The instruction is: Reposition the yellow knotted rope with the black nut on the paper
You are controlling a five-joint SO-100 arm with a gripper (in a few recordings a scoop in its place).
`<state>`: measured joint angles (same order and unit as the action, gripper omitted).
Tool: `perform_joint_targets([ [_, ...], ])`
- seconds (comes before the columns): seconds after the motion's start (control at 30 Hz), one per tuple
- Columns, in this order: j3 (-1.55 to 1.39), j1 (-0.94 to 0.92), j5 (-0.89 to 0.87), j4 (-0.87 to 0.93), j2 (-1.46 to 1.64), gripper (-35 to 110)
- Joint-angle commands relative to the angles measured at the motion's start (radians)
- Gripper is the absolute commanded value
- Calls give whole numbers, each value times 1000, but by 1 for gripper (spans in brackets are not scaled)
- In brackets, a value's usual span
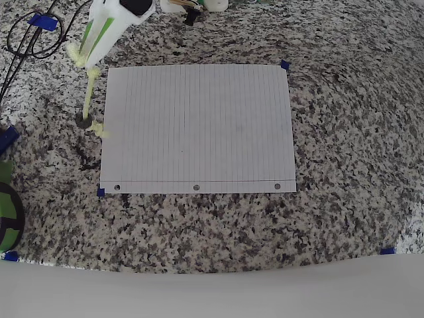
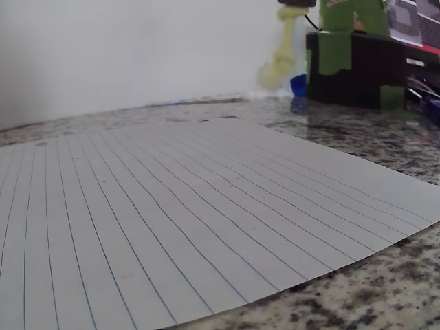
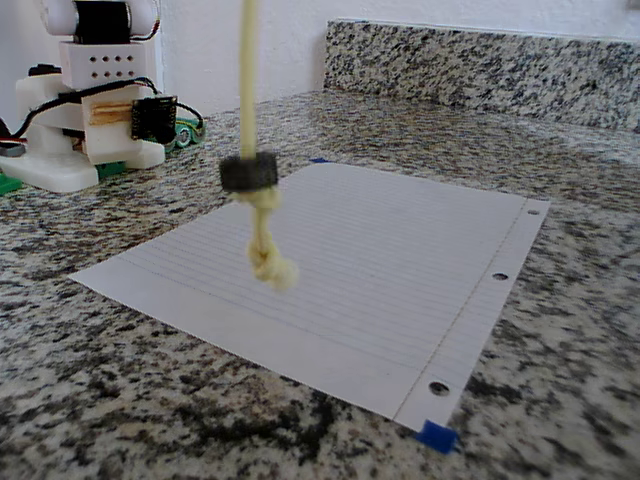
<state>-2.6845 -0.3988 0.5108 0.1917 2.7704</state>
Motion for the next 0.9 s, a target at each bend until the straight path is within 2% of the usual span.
perform_joint_targets([
  [0.0, -120, -17, -285, -91, 166, 0],
  [0.07, -227, -34, -333, -158, 252, 0],
  [0.17, -293, -52, -334, -153, 330, 0],
  [0.53, -305, -161, -331, -118, 334, 0],
  [0.87, -426, -89, -365, -100, 359, 0],
])
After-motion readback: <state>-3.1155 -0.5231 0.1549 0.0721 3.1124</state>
